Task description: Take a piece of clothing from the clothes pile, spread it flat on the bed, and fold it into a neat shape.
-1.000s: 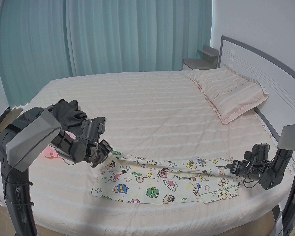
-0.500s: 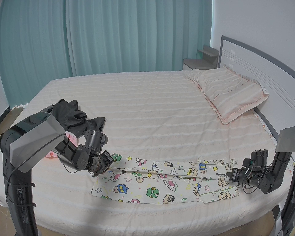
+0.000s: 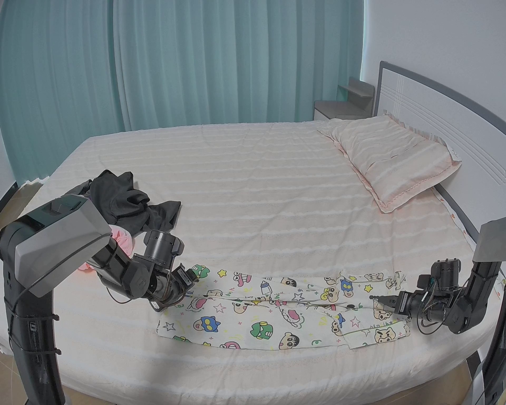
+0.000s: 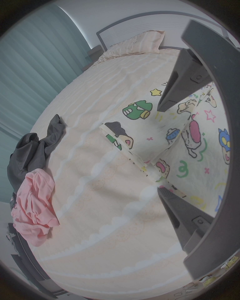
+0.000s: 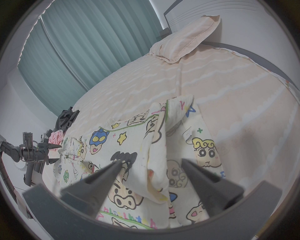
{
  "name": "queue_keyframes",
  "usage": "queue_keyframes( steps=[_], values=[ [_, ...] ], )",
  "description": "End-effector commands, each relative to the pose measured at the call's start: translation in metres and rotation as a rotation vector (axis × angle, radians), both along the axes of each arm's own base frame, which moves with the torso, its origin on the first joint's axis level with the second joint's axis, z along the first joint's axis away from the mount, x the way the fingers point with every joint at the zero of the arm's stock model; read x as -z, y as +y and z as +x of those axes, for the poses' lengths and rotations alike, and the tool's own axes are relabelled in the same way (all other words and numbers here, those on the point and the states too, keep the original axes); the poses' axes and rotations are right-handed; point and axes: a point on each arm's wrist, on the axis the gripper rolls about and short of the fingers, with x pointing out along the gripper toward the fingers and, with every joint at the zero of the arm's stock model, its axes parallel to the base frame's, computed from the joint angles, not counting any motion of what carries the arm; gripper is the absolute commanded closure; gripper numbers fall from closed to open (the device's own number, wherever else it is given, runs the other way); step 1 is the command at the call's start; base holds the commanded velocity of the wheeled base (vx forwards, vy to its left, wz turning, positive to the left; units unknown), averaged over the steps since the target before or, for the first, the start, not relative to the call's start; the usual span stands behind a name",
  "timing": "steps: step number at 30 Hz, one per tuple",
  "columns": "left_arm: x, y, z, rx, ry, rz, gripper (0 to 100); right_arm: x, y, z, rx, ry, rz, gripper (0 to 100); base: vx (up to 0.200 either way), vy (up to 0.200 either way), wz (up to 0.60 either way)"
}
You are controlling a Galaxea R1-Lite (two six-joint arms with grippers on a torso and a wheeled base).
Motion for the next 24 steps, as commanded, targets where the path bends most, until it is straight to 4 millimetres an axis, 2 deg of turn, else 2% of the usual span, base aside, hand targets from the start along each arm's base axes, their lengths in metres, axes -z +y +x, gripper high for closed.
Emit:
queue_keyframes(
  steps=[1,3,4,5,8,11,13,14,17,19,20,24],
  values=[
    [-0.022,0.007,-0.01,-0.009,-0.033,-0.012,0,-0.013,-0.007,-0.002,0.042,-0.044,-0.017,0,0.0,0.0,0.0],
    [-0.036,0.013,-0.015,-0.015,-0.059,-0.026,0,-0.022,-0.013,-0.004,0.07,-0.071,-0.023,0,0.0,0.0,0.0],
    [-0.036,0.013,-0.015,-0.015,-0.059,-0.026,0,-0.022,-0.013,-0.004,0.07,-0.071,-0.023,0,0.0,0.0,0.0],
    [-0.052,0.022,-0.02,-0.021,-0.088,-0.051,0,-0.035,-0.019,-0.007,0.101,-0.107,-0.017,0,0.0,0.0,0.0],
    [-0.071,0.032,-0.027,-0.001,-0.121,-0.097,0,-0.05,-0.023,-0.013,0.138,-0.153,-0.01,0,0.0,0.0,0.0],
    [-0.081,0.04,-0.035,0.109,-0.137,-0.1,0,-0.067,-0.019,-0.025,0.21,-0.197,0.011,0,0.0,0.0,0.0],
    [-0.081,0.04,-0.036,0.116,-0.137,-0.099,0,-0.068,-0.018,-0.026,0.214,-0.198,0.013,0,0.0,0.0,0.0],
    [-0.073,0.043,-0.039,0.243,-0.117,-0.077,0,-0.077,-0.001,-0.046,0.251,-0.201,0.07,0,0.0,0.0,0.0],
    [-0.057,0.044,-0.037,0.337,-0.084,-0.05,0,-0.075,0.017,-0.068,0.256,-0.156,0.136,0,0.0,0.0,0.0],
    [-0.051,0.044,-0.035,0.359,-0.071,-0.041,0,-0.072,0.021,-0.074,0.251,-0.135,0.14,0,0.0,0.0,0.0],
    [-0.04,0.044,-0.03,0.414,-0.064,-0.014,0,-0.064,0.031,-0.087,0.239,-0.078,0.135,0,0.0,0.0,0.0],
    [-0.02,0.044,-0.022,0.503,-0.077,0.047,0,-0.056,0.051,-0.1,0.188,-0.015,0.161,0,0.0,0.0,0.0]
  ],
)
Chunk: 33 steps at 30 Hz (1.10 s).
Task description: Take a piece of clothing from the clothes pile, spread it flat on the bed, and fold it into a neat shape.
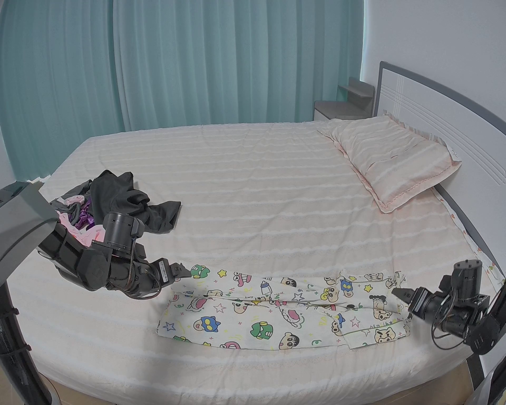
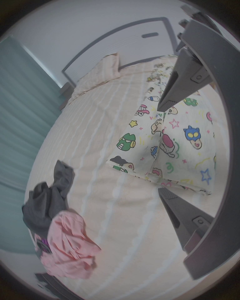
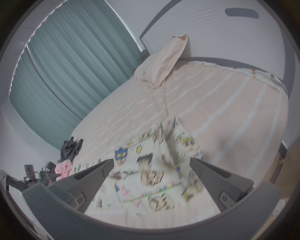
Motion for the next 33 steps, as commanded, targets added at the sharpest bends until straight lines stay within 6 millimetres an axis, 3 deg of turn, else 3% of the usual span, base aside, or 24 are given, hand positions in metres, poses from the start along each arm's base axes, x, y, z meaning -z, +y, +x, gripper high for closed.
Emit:
queue_keyframes(
  steps=[1,5,12,22,25,33],
  values=[
    [0.043,0.003,0.011,0.124,0.025,0.075,0,0.004,0.032,-0.035,-0.081,0.066,0.051,0,0.0,0.0,0.0],
    [0.061,0.001,0.015,0.169,0.019,0.108,0,0.01,0.046,-0.04,-0.082,0.091,0.049,0,0.0,0.0,0.0],
    [0.077,-0.006,0.023,0.187,0.023,0.118,0,0.009,0.05,-0.041,-0.09,0.076,0.053,0,0.0,0.0,0.0],
    [0.074,-0.008,0.035,0.175,-0.011,0.11,0,0.009,0.054,-0.043,-0.11,0.077,0.059,0,0.0,0.0,0.0],
    [0.066,0.001,0.03,0.162,-0.014,0.101,0,0.009,0.054,-0.043,-0.102,0.078,0.069,0,0.0,0.0,0.0],
    [0.059,0.015,0.04,0.114,-0.047,0.096,0,0.008,0.054,-0.043,-0.1,0.075,0.069,0,0.0,0.0,0.0]
  ],
)
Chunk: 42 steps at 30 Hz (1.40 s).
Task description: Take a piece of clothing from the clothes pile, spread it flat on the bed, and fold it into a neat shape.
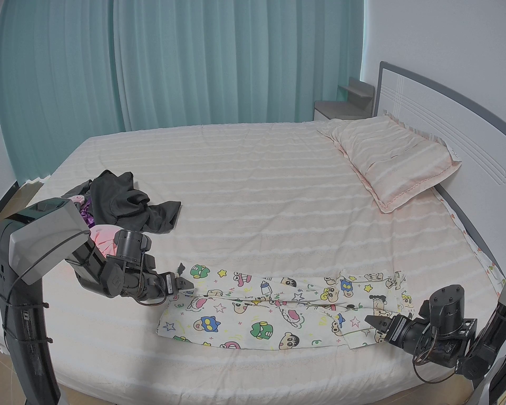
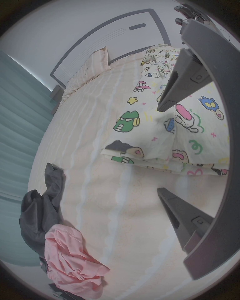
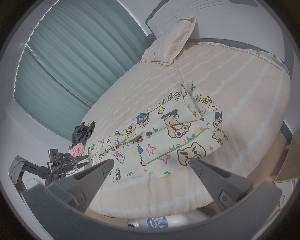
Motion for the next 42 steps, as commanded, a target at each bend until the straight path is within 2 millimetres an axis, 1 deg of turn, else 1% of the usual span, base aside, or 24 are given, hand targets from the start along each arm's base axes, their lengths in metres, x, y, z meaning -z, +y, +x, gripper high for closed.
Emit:
queue_keyframes(
  steps=[1,6,11,15,18,24,30,31,37,42],
  values=[
    [-0.003,0.003,0.005,-0.014,-0.017,-0.003,0,0.002,-0.002,-0.004,0.0,0.014,-0.008,0,0.0,0.0,0.0],
    [-0.003,-0.001,0.01,-0.008,-0.028,-0.011,0,0.002,-0.002,-0.004,0.002,0.012,-0.008,0,0.0,0.0,0.0],
    [0.008,-0.01,0.016,0.011,-0.017,-0.009,0,0.002,-0.002,-0.004,0.002,0.012,-0.008,0,0.0,0.0,0.0],
    [0.017,-0.019,0.015,0.035,0.003,-0.002,0,0.002,-0.002,-0.004,0.002,0.012,-0.008,0,0.0,0.0,0.0],
    [0.023,-0.021,0.015,0.042,0.014,0.002,0,0.002,-0.002,-0.004,0.002,0.012,-0.008,0,0.0,0.0,0.0],
    [0.023,-0.022,0.014,0.048,0.018,0.002,0,0.002,-0.002,-0.003,0.002,0.012,-0.008,0,0.0,0.0,0.0],
    [0.024,-0.025,0.017,0.051,0.01,-0.002,0,0.001,-0.002,-0.003,0.002,0.011,-0.007,0,0.0,0.0,0.0],
    [0.024,-0.026,0.017,0.055,0.012,-0.002,100,0.001,-0.002,-0.003,0.002,0.011,-0.007,0,0.0,0.0,0.0],
    [0.026,-0.032,0.013,0.07,0.024,0.0,100,0.001,-0.002,-0.003,0.004,0.011,-0.006,0,0.0,0.0,0.0],
    [0.024,-0.029,0.011,0.063,0.026,0.0,100,0.001,-0.002,-0.003,0.006,0.011,-0.006,0,0.0,0.0,0.0]
  ],
)
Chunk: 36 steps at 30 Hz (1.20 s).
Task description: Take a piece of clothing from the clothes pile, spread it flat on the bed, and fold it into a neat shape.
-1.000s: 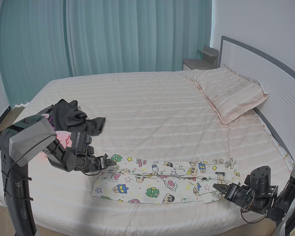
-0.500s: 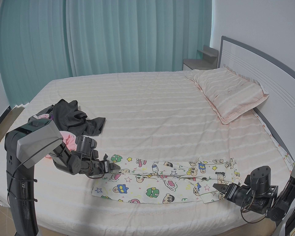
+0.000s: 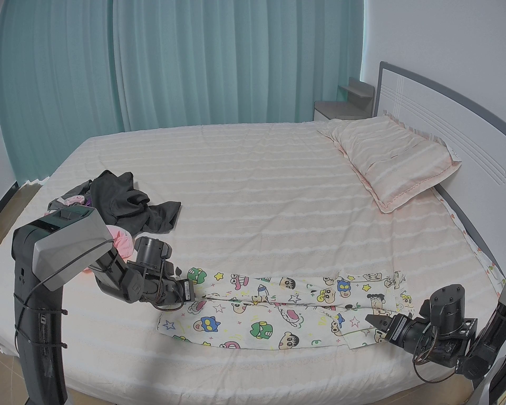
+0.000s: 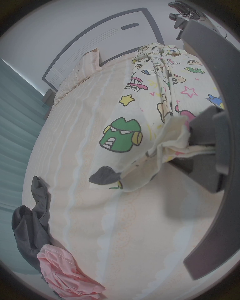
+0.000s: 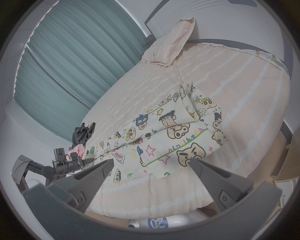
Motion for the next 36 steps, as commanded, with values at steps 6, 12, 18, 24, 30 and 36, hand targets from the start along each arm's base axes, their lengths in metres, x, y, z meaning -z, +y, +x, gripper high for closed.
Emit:
queue_keyframes(
  steps=[6,12,18,24,30,36],
  values=[
    [-0.015,0.008,-0.004,-0.019,-0.024,-0.003,100,0.002,-0.002,-0.003,0.003,0.013,-0.008,0,0.0,0.0,0.0],
    [-0.035,0.028,-0.008,-0.069,-0.053,-0.009,100,0.001,-0.002,-0.003,0.003,0.012,-0.007,0,0.0,0.0,0.0],
    [-0.052,0.056,-0.016,-0.111,-0.07,-0.043,100,0.002,-0.002,-0.003,0.004,0.013,-0.008,0,0.0,0.0,0.0],
    [-0.061,0.077,-0.022,-0.157,-0.081,-0.055,100,0.002,-0.002,-0.003,0.004,0.013,-0.008,0,0.0,0.0,0.0],
    [-0.083,0.134,-0.033,-0.272,-0.126,-0.104,100,0.002,-0.002,-0.003,0.007,0.016,-0.005,0,0.0,0.0,0.0],
    [-0.105,0.192,-0.05,-0.393,-0.168,-0.146,100,0.002,-0.002,-0.003,0.008,0.017,-0.005,0,0.0,0.0,0.0]
  ],
)
